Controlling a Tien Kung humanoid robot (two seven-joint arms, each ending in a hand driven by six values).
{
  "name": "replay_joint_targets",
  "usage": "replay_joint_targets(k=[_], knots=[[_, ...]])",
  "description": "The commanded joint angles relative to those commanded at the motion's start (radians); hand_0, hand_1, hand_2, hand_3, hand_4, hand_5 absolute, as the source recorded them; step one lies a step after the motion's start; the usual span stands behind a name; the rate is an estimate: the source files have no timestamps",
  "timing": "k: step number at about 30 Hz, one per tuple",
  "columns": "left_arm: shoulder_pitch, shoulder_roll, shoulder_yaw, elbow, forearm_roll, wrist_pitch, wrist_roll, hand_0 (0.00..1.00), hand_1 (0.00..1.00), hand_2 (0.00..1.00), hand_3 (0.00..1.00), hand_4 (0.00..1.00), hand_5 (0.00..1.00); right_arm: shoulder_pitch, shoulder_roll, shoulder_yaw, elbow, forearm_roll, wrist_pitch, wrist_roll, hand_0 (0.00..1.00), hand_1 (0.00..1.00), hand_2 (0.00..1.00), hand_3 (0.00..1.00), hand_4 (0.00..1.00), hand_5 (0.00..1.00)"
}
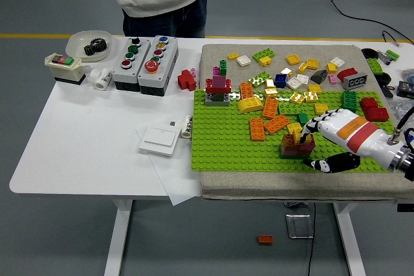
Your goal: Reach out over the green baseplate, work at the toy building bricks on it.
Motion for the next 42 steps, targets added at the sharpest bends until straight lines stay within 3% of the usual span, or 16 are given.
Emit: replay_joint_targets(k=[42], knots=[[0.002, 0.0, -0.003, 0.002, 0.004, -0.002, -0.001, 0.788, 0.773, 0.751, 0.592, 0.655, 0.664, -0.004, -0.014, -0.025, 0.008, -0.038, 0.059, -0.017, 0.57, 0.529, 0.603, 0.548, 0.787, 0.405]])
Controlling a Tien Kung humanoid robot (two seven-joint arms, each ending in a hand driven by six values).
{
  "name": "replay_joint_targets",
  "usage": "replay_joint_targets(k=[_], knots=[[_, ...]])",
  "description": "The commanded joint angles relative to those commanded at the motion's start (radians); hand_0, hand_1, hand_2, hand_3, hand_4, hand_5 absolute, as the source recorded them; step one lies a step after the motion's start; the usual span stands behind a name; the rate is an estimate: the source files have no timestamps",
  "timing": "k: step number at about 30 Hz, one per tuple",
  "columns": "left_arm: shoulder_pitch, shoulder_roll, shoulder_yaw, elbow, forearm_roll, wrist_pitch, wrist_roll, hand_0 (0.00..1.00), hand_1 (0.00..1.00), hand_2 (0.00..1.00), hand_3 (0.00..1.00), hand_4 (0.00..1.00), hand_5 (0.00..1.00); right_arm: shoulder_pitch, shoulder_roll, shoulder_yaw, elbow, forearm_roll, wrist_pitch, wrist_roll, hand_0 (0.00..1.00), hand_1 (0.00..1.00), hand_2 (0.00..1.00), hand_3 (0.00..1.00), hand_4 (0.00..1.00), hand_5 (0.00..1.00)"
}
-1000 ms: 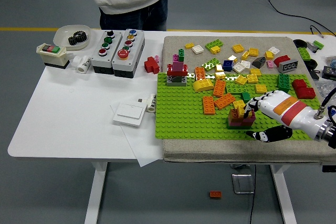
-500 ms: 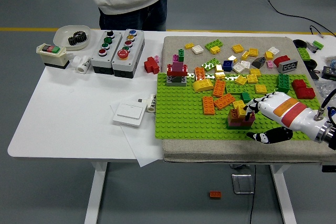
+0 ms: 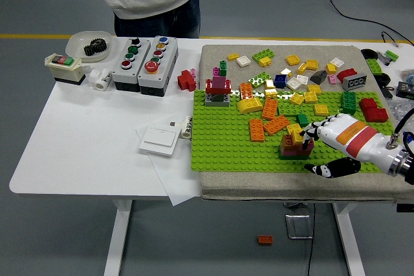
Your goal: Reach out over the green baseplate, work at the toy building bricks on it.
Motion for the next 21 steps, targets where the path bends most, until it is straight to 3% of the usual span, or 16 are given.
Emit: replay_joint_targets(k=[21], knots=[[0.0, 0.001, -0.001, 0.001, -0.002, -0.001, 0.0, 0.786, 0.773, 0.752, 0.592, 0.655, 0.665, 0.004, 0.001, 0.043, 0.034, 0.023, -0.047, 0.017, 0.57, 0.532, 0.606, 0.556, 0.792, 0.41]])
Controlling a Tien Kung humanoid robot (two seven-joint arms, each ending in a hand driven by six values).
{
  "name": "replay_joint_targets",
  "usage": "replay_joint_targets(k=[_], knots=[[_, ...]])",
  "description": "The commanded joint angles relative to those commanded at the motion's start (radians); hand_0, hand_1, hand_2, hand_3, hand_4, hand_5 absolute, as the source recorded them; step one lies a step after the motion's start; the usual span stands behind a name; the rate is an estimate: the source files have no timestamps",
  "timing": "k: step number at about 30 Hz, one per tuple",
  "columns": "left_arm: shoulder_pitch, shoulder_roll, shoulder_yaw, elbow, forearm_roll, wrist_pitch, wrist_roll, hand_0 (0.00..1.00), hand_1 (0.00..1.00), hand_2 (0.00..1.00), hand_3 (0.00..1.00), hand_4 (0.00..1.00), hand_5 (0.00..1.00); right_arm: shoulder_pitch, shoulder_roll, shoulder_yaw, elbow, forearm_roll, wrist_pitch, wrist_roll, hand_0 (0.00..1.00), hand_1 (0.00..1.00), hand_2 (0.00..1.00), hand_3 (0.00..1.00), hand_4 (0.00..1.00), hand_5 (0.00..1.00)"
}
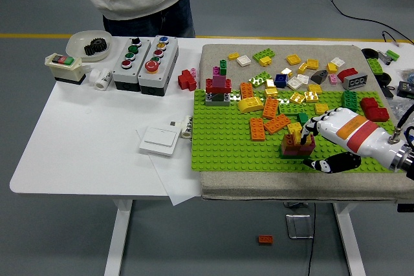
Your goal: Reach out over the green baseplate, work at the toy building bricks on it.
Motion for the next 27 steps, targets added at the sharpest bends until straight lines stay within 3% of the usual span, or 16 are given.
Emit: replay_joint_targets(k=[27], knots=[[-0.003, 0.001, -0.002, 0.0, 0.004, -0.001, 0.001, 0.787, 0.772, 0.751, 0.592, 0.655, 0.665, 0.054, 0.033, -0.054, -0.046, 0.026, -0.011, 0.002, 0.621, 0.598, 0.655, 0.581, 0.809, 0.416]])
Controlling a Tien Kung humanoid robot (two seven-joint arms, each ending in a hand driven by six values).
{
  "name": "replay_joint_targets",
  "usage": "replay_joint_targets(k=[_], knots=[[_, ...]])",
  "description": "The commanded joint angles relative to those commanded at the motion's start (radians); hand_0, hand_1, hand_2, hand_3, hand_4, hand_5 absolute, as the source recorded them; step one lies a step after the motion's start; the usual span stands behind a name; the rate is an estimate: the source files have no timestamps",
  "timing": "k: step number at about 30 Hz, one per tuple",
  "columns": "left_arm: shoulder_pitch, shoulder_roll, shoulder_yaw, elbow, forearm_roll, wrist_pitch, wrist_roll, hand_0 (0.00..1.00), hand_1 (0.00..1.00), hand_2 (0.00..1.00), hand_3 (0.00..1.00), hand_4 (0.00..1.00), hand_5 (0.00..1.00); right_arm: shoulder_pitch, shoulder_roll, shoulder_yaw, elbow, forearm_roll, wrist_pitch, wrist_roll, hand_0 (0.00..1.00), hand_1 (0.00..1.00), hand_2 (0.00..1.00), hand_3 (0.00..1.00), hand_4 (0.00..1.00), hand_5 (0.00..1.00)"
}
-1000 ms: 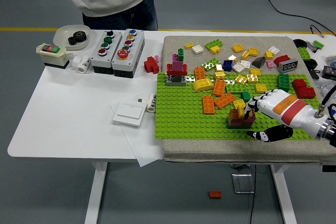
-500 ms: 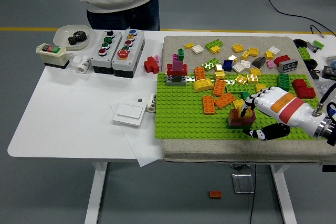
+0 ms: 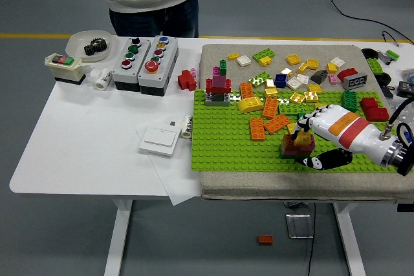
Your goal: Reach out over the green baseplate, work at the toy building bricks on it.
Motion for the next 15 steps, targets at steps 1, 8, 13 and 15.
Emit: replay_joint_targets(k=[1, 8, 13, 15], knots=[[0.0, 0.0, 0.0, 0.0, 0.001, 0.0, 0.0, 0.787, 0.772, 0.751, 0.592, 0.655, 0.665, 0.001, 0.001, -0.001, -0.002, 0.0, 0.0, 0.0, 0.621, 0.598, 0.655, 0.581, 0.809, 0.416], [0.002, 0.0, -0.003, -0.001, 0.007, -0.002, 0.002, 0.788, 0.772, 0.751, 0.591, 0.654, 0.665, 0.009, 0.002, -0.01, -0.009, 0.003, 0.004, -0.003, 0.625, 0.598, 0.655, 0.582, 0.809, 0.414], [0.003, 0.001, -0.005, -0.001, 0.011, -0.002, 0.003, 0.788, 0.772, 0.751, 0.592, 0.654, 0.664, 0.011, 0.005, -0.022, -0.016, -0.002, 0.012, -0.007, 0.626, 0.596, 0.656, 0.584, 0.81, 0.413], [0.003, 0.0, -0.005, 0.0, 0.011, -0.002, 0.002, 0.788, 0.772, 0.751, 0.592, 0.654, 0.664, 0.01, 0.005, -0.027, -0.017, -0.005, 0.016, -0.008, 0.626, 0.596, 0.656, 0.584, 0.81, 0.413]])
